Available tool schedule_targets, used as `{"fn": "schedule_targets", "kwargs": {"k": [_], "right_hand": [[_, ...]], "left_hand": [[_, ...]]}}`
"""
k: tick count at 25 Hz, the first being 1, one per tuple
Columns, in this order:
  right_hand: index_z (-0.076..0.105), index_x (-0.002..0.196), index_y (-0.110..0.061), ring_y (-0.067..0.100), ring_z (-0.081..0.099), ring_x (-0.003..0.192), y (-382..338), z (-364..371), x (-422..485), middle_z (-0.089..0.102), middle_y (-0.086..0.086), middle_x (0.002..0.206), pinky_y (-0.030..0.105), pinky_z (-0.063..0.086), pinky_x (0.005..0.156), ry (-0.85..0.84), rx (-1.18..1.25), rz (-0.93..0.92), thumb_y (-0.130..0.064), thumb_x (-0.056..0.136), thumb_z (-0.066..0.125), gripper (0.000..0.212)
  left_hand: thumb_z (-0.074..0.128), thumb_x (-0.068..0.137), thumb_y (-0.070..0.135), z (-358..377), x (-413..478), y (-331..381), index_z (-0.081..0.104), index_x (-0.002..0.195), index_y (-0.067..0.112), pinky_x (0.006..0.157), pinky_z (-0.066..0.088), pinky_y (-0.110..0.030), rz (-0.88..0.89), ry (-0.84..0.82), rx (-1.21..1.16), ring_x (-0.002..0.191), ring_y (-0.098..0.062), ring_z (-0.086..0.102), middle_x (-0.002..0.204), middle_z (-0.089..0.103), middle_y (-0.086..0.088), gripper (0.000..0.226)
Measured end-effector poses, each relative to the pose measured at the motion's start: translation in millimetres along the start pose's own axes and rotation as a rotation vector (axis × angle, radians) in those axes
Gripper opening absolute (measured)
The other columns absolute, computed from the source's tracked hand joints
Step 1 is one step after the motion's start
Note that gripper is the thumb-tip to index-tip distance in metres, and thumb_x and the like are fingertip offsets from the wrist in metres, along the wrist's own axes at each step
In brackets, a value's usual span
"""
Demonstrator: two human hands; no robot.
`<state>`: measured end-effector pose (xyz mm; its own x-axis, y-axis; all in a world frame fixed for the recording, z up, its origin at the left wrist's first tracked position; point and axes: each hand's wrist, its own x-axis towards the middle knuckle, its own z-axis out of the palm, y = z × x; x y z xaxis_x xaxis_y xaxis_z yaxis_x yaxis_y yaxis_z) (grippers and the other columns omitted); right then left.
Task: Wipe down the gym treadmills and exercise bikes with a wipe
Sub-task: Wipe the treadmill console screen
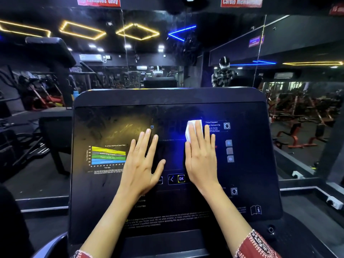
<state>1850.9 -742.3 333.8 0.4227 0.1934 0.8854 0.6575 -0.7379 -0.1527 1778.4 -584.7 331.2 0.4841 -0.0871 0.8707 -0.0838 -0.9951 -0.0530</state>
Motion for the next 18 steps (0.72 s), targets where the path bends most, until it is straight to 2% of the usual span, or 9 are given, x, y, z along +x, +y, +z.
{"fn": "schedule_targets", "kwargs": {"k": [3, 6, 9, 11, 13, 16, 18], "right_hand": [[0.032, 0.148, -0.006, 0.031, 0.023, 0.144, 7.2, 2.8, 10.1, 0.029, 0.012, 0.155, 0.043, 0.016, 0.117, -0.008, -0.029, -0.096, -0.021, 0.101, 0.030, 0.049], [0.026, 0.149, -0.006, 0.032, 0.021, 0.145, 18.6, -0.7, 19.5, 0.026, 0.014, 0.156, 0.046, 0.018, 0.117, 0.054, 0.030, 0.066, -0.020, 0.101, 0.029, 0.050], [0.028, 0.150, -0.007, 0.031, 0.019, 0.145, 26.8, -2.9, 18.0, 0.025, 0.012, 0.156, 0.043, 0.016, 0.118, 0.025, 0.015, -0.060, -0.018, 0.100, 0.030, 0.050], [0.029, 0.149, -0.006, 0.032, 0.022, 0.144, 30.8, -4.4, 22.2, 0.027, 0.012, 0.156, 0.045, 0.017, 0.117, 0.055, 0.052, 0.025, -0.019, 0.100, 0.031, 0.050], [0.027, 0.149, -0.006, 0.031, 0.016, 0.146, 26.8, -5.3, 30.1, 0.024, 0.013, 0.156, 0.044, 0.015, 0.118, 0.044, 0.121, 0.081, -0.021, 0.100, 0.029, 0.051], [0.032, 0.147, -0.004, 0.031, 0.020, 0.145, 23.4, -0.6, 39.4, 0.029, 0.013, 0.155, 0.042, 0.018, 0.117, -0.004, 0.119, -0.138, -0.017, 0.100, 0.031, 0.049], [0.034, 0.146, -0.003, 0.032, 0.024, 0.143, 34.6, 0.7, 51.2, 0.031, 0.015, 0.153, 0.046, 0.021, 0.117, 0.040, 0.157, -0.111, -0.010, 0.100, 0.033, 0.047]], "left_hand": [[0.045, 0.090, 0.038, 1.3, 7.7, 1.2, 0.042, 0.140, -0.001, 0.114, 0.014, -0.041, 0.010, -0.003, 0.005, 0.140, -0.033, 0.024, 0.150, 0.031, -0.021, 0.063], [0.044, 0.090, 0.038, 3.3, 17.3, 3.2, 0.042, 0.139, -0.001, 0.114, 0.013, -0.041, 0.021, -0.002, 0.023, 0.139, -0.033, 0.024, 0.149, 0.032, -0.022, 0.063], [0.045, 0.089, 0.037, 7.0, 25.2, 6.1, 0.043, 0.139, -0.001, 0.114, 0.012, -0.040, 0.023, 0.006, 0.015, 0.139, -0.032, 0.024, 0.149, 0.033, -0.022, 0.062], [0.045, 0.089, 0.037, 9.1, 30.4, 8.1, 0.044, 0.139, -0.001, 0.113, 0.013, -0.040, 0.026, 0.014, 0.018, 0.138, -0.033, 0.025, 0.148, 0.034, -0.022, 0.062], [0.045, 0.089, 0.038, 11.3, 36.3, 10.2, 0.044, 0.139, 0.000, 0.113, 0.014, -0.041, 0.032, 0.023, 0.018, 0.137, -0.034, 0.027, 0.148, 0.034, -0.022, 0.062], [0.045, 0.088, 0.038, 14.1, 47.1, 12.2, 0.044, 0.139, 0.000, 0.112, 0.016, -0.043, 0.053, 0.027, 0.018, 0.136, -0.035, 0.029, 0.148, 0.034, -0.022, 0.063], [0.045, 0.088, 0.038, 15.1, 53.3, 12.9, 0.045, 0.138, 0.000, 0.111, 0.018, -0.044, 0.064, 0.032, 0.023, 0.136, -0.036, 0.030, 0.148, 0.034, -0.023, 0.063]]}}
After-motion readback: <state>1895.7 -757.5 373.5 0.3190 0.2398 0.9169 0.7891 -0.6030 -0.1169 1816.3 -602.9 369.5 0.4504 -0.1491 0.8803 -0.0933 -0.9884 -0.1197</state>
